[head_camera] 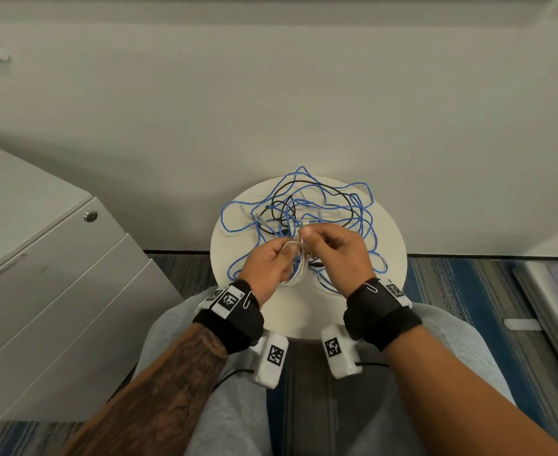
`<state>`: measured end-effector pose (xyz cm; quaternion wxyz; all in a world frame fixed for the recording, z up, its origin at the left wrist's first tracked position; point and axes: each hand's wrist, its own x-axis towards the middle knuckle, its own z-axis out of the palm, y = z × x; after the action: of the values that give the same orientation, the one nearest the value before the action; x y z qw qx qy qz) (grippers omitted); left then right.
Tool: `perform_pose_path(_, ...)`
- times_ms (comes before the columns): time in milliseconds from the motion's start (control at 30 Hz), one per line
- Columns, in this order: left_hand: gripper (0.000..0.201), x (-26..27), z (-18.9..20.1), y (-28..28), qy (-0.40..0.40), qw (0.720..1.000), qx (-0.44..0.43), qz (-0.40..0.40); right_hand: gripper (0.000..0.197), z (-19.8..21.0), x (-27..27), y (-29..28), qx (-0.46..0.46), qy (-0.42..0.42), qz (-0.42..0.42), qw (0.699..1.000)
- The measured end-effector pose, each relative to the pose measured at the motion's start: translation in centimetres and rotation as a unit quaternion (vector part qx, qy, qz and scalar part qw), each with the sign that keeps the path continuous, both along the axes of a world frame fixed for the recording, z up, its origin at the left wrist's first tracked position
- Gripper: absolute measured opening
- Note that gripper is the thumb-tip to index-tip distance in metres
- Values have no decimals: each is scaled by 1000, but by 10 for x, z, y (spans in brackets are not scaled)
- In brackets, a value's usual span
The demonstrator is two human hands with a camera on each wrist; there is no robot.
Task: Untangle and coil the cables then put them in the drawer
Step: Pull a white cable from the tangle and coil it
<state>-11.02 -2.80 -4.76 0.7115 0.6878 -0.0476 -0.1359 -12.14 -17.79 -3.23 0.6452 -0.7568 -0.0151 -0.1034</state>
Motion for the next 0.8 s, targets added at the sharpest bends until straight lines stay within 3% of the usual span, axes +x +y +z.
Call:
perform_pose_path(167, 15, -2, 0, 0, 5, 1000, 28, 12, 16, -1, 2, -6, 11, 115, 61, 991)
perform_pose_path(267, 12, 0, 3, 0, 40, 999, -10, -32, 18, 2, 5, -11, -1, 88, 27, 996)
perform_pose_path(400, 45, 0, 5, -4, 100, 991, -50, -77, 19, 5, 11, -19, 18, 45, -47, 998)
perform_pose_path(567, 36, -4, 8, -5, 58, 994, -13, -90, 18, 5, 11, -20, 10, 23, -70, 997)
perform_pose_path(700, 25, -6, 8, -3, 67, 992, -44, -94, 18, 9, 10, -22, 28, 54, -48, 997)
perform_pose_path(800, 25, -6, 6, 1, 73, 992, -90, -49, 14, 14, 8, -27, 39, 64, 3, 997)
